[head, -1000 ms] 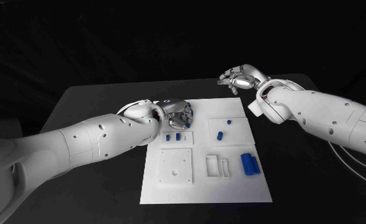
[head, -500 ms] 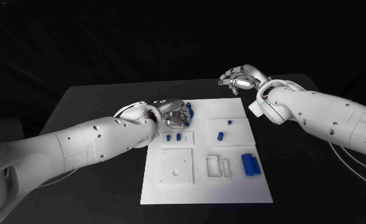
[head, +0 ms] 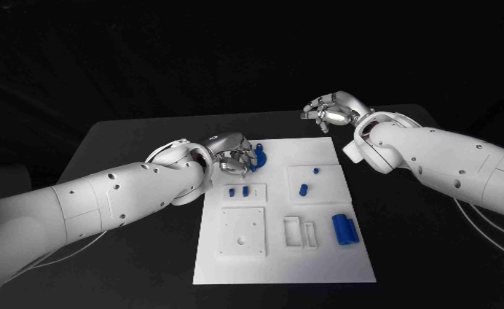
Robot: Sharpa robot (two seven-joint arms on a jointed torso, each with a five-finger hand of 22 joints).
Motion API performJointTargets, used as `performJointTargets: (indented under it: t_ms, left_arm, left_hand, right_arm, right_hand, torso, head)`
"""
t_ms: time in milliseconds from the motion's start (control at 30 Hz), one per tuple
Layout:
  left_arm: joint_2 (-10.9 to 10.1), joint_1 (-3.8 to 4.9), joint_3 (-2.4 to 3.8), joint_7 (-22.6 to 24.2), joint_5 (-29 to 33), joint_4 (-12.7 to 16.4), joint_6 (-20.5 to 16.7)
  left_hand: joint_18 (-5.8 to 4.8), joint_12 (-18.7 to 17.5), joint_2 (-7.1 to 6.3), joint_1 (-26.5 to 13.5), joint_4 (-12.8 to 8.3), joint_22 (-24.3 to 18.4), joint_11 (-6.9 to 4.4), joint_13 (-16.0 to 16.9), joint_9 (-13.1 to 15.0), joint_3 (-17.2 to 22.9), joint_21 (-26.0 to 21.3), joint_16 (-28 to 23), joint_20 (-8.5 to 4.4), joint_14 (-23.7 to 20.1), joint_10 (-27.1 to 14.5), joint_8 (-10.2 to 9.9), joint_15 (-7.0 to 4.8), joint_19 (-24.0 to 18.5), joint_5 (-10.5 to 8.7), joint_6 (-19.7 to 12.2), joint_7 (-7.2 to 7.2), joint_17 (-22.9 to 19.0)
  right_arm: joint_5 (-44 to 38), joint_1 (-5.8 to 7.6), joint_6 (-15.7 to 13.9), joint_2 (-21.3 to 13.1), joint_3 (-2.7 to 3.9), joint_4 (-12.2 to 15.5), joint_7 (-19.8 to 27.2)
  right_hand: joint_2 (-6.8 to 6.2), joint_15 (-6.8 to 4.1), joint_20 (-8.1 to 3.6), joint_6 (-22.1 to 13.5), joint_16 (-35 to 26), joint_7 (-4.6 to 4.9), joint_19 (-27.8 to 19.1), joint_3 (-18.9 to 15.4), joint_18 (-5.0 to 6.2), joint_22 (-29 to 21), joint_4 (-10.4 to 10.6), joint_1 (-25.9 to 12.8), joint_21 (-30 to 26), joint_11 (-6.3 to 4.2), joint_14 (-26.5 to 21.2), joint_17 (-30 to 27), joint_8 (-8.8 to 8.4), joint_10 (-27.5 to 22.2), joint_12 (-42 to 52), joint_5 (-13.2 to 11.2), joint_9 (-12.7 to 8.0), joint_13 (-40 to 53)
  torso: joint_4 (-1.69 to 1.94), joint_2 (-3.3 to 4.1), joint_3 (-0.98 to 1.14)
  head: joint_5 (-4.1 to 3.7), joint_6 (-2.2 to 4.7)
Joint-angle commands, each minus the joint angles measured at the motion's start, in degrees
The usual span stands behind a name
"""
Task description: Assemble the parts on the task board
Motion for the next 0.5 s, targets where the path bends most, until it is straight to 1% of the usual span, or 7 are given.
performJointTargets:
  t_ms: [33,133,233,367,400,500]
  left_arm:
    - [-0.86,0.17,0.05,-0.83,1.74,0.83,2.27]
    - [-1.68,0.18,0.04,-1.0,1.74,1.35,2.93]
    - [-2.57,0.17,0.03,-1.2,1.74,1.92,3.39]
    - [-3.82,0.16,0.02,-1.49,1.74,2.72,3.91]
    - [-4.04,0.16,0.02,-1.43,1.77,2.8,4.13]
    - [-4.63,0.16,0.01,-1.47,2.06,3.01,4.48]
  left_hand:
    - [0.87,-0.23,0.0,-0.49,0.0,0.07,0.16,0.04,0.05,0.23,0.33,0.27,-3.03,0.31,0.44,0.32,-0.06,0.36,0.25,0.38,0.05,0.1]
    - [0.87,-0.24,0.01,-0.48,-0.02,0.09,0.15,0.05,0.05,0.26,0.34,0.3,-3.05,0.31,0.46,0.31,-0.07,0.37,0.25,0.39,0.05,0.12]
    - [0.87,-0.26,0.06,-0.45,-0.04,0.11,0.14,0.05,0.05,0.3,0.35,0.32,-3.07,0.31,0.51,0.31,-0.08,0.39,0.24,0.42,0.03,0.13]
    - [0.87,-0.27,0.06,-0.43,-0.06,0.12,0.13,0.06,0.05,0.32,0.36,0.33,-3.08,0.3,0.54,0.32,-0.09,0.39,0.23,0.45,0.02,0.15]
    - [0.87,-0.27,0.06,-0.43,-0.06,0.13,0.13,0.06,0.05,0.33,0.36,0.33,-3.08,0.3,0.55,0.32,-0.09,0.39,0.22,0.46,0.02,0.15]
    - [0.87,-0.28,0.05,-0.44,-0.07,0.15,0.11,0.07,0.06,0.33,0.37,0.35,-3.09,0.3,0.61,0.33,-0.1,0.4,0.19,0.5,0.01,0.17]
  right_arm:
    - [0.24,0.0,0.18,-0.06,0.05,0.04,0.39]
    - [0.25,0.0,0.12,-0.09,0.05,0.03,0.35]
    - [0.7,0.0,0.22,-0.14,0.05,0.2,0.23]
    - [1.17,0.0,0.31,-0.12,0.05,0.35,0.23]
    - [1.17,0.0,0.28,-0.13,0.05,0.32,0.22]
    - [1.17,0.0,0.26,-0.17,0.05,0.25,0.23]
  right_hand:
    - [0.27,-0.13,0.31,-0.01,0.22,0.44,0.27,0.16,2.58,0.09,0.07,-0.08,-0.33,0.08,-0.41,-0.09,0.3,-0.27,0.26,0.2,-0.09,-0.05]
    - [0.26,-0.13,0.31,-0.01,0.22,0.44,0.27,0.16,2.58,0.1,0.06,-0.08,-0.34,0.08,-0.41,-0.09,0.3,-0.27,0.27,0.2,-0.09,-0.06]
    - [0.26,-0.13,0.31,-0.01,0.22,0.44,0.28,0.16,2.58,0.11,0.06,-0.08,-0.34,0.08,-0.41,-0.09,0.3,-0.27,0.28,0.2,-0.09,-0.06]
    - [0.27,-0.13,0.31,-0.01,0.23,0.44,0.28,0.16,2.58,0.12,0.06,-0.09,-0.35,0.08,-0.42,-0.09,0.31,-0.28,0.29,0.2,-0.09,-0.07]
    - [0.27,-0.13,0.31,-0.01,0.23,0.44,0.28,0.16,2.58,0.12,0.06,-0.09,-0.35,0.08,-0.42,-0.1,0.31,-0.28,0.29,0.2,-0.09,-0.07]
    - [0.27,-0.13,0.31,-0.02,0.23,0.45,0.28,0.16,2.58,0.13,0.06,-0.09,-0.35,0.08,-0.42,-0.1,0.31,-0.28,0.3,0.2,-0.1,-0.08]
  torso:
    - [-0.06,0.06,-0.08]
    - [-0.04,0.06,-0.05]
    - [-0.04,0.08,-0.07]
    - [-0.08,0.08,-0.11]
    - [-0.08,0.1,-0.08]
    - [0.0,0.07,-0.08]
  head:
    - [-0.03,-0.03]
    - [0.07,-0.06]
    - [-0.02,-0.24]
    - [-0.07,-0.27]
    - [-0.1,-0.26]
    - [-0.12,-0.34]
